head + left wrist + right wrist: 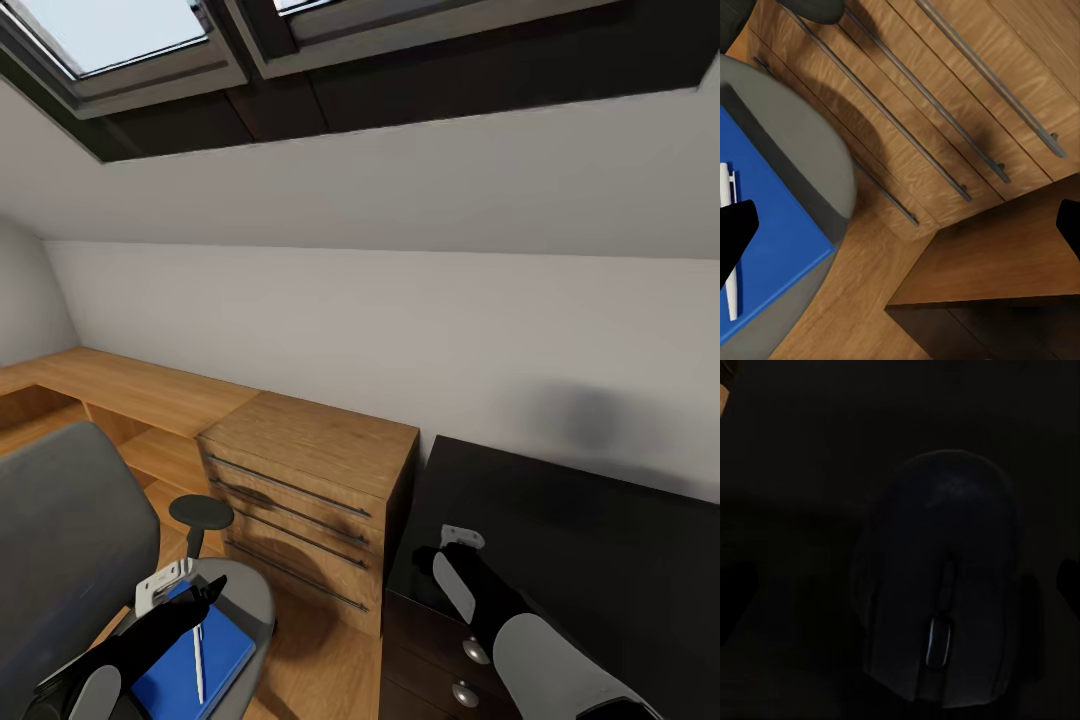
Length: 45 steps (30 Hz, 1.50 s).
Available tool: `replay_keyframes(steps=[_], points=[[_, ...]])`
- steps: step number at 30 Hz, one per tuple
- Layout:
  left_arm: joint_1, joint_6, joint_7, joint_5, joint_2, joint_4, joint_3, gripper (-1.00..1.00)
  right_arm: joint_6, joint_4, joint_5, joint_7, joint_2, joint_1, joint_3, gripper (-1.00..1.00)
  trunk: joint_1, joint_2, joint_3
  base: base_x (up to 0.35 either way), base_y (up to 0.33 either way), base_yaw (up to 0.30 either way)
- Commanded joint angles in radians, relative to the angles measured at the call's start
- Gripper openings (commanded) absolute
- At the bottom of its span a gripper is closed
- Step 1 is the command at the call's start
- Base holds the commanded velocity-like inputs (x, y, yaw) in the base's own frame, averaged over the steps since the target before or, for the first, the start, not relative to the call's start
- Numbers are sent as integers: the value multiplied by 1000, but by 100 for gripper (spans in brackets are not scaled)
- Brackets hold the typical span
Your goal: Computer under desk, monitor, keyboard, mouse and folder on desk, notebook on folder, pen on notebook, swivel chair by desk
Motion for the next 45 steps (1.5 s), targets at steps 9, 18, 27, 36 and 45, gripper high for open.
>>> replay_keyframes(steps=[9,18,27,36,45], points=[[-1,4,8,11,-1,-1,0,100,2,-2,-10,-11,-5,-1,6,100,0,-1,-1,0,0,0],[-1,3,8,11,-1,-1,-1,100,3,-2,-9,-11,-5,-1,6,100,15,-29,-14,0,0,0],[-1,4,7,11,-1,-1,0,100,4,-2,-9,-12,-4,-1,6,100,15,-29,-14,0,0,0],[-1,4,7,11,0,-1,0,100,4,-3,-6,-12,-6,-1,6,-100,15,-29,-14,0,0,0],[-1,3,7,11,0,-1,0,100,2,-3,-7,-11,-7,-1,6,-100,15,-29,-14,0,0,0]])
